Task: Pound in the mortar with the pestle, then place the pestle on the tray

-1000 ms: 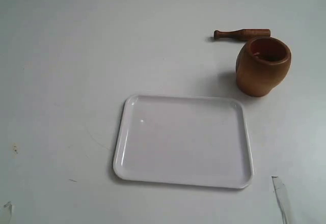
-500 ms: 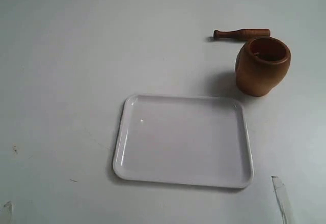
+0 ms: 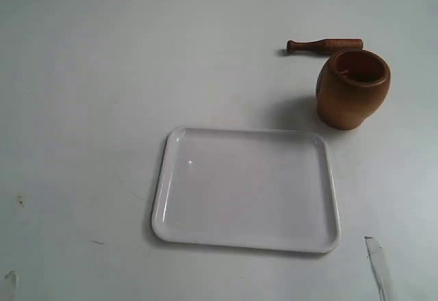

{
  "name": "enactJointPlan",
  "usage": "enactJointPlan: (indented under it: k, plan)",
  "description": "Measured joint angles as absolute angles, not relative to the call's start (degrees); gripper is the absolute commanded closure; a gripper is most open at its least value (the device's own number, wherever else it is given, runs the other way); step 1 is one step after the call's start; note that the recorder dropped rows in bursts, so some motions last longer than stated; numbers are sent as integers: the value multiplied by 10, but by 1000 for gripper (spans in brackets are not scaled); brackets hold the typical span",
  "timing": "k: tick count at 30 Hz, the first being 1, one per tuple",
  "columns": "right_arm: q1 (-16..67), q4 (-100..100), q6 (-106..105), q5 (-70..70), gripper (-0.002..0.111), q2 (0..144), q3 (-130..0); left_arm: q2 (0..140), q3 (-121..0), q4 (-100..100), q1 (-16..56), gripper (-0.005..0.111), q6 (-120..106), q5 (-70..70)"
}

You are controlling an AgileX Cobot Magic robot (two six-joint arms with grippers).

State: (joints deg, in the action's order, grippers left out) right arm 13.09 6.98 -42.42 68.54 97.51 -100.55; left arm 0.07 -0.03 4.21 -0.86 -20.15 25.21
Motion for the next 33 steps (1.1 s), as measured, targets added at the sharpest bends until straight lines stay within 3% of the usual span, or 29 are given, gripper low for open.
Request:
enactJointPlan:
  k: [5,13,16,22,33]
  plan:
    - [203,-17,-632,688,108,1122,-1061,1,0,42,-9,107,-201,252]
    - [212,-13,-652,670,108,1276,-1160,1,0,42,-9,107,-201,252]
    - [212,6,-654,670,97,1331,-1203,1,0,42,-9,107,-201,252]
    - [212,23,-655,661,52,1378,-1238,1,0,42,-9,107,-201,252]
    - [212,-15,-639,632,54,1410,-1241,1,0,42,-9,107,-201,252]
